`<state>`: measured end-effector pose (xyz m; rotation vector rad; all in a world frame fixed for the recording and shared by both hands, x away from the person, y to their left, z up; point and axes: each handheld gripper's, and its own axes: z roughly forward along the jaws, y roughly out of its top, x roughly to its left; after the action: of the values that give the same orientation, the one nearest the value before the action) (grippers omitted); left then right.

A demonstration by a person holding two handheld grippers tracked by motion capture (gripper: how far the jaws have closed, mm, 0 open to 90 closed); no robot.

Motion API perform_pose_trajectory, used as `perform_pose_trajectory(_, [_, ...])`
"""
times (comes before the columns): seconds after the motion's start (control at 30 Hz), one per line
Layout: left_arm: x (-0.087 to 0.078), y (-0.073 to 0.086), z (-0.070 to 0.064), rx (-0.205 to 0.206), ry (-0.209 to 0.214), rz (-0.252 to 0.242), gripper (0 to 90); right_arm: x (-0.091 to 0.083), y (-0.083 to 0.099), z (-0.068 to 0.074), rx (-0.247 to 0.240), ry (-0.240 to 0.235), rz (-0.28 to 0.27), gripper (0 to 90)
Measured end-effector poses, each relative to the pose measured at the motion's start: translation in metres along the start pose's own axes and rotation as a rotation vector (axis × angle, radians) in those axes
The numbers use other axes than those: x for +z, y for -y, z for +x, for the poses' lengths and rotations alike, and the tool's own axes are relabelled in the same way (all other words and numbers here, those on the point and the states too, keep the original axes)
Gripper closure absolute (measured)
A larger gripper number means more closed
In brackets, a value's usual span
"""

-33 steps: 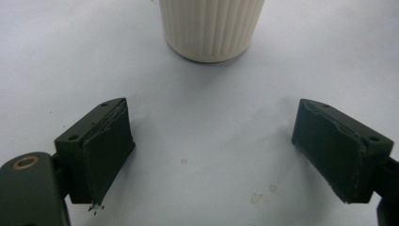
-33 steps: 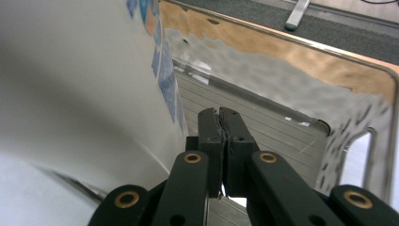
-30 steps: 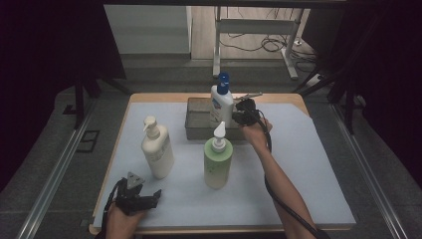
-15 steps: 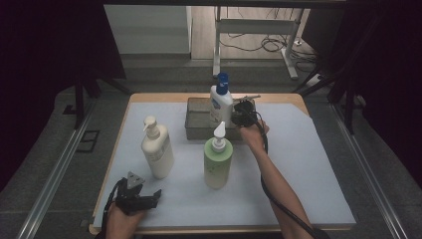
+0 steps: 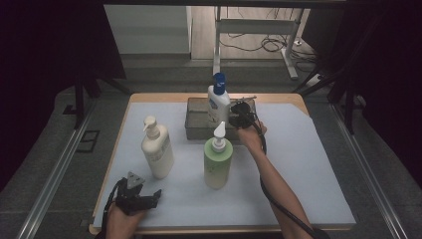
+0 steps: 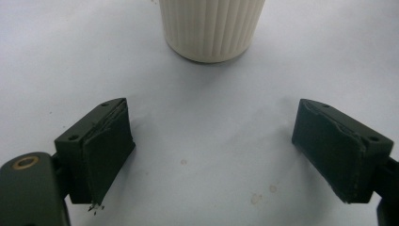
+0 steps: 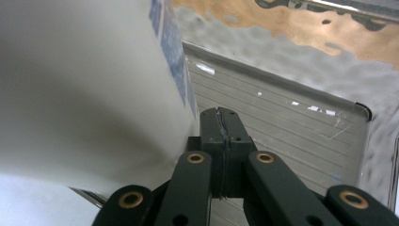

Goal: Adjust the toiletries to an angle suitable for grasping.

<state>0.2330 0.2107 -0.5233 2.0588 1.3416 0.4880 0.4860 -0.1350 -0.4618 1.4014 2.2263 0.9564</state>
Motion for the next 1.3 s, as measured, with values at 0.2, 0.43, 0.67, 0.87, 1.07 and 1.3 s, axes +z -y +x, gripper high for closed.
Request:
perform_pose_trajectory(0.2, [0.000, 0.000, 0.000, 0.000, 0.000, 0.000, 12.1, 0.002, 0.002, 0.001, 0.011, -0.016, 0.009, 89.2])
perform_pose_trajectory(0.43, [0.000, 0.000, 0.000, 0.000, 0.000, 0.000, 12.1, 0.005, 0.001, 0.005, 0.014, -0.032, 0.012, 89.1])
perform_pose_trajectory(0.67, [0.000, 0.000, 0.000, 0.000, -0.001, 0.001, 12.1, 0.008, -0.002, 0.012, 0.003, -0.044, 0.012, 89.0])
perform_pose_trajectory(0.87, [0.000, 0.000, 0.000, 0.000, -0.001, 0.001, 12.1, 0.011, -0.004, 0.019, -0.017, -0.059, 0.016, 89.1])
perform_pose_trajectory(1.07, [0.000, 0.000, 0.000, -0.001, -0.001, -0.001, 12.1, 0.014, -0.006, 0.024, -0.024, -0.075, 0.018, 89.0])
perform_pose_trajectory(1.3, [0.000, 0.000, 0.000, -0.001, 0.000, 0.000, 12.1, 0.013, -0.017, 0.025, -0.018, -0.069, 0.002, 88.9])
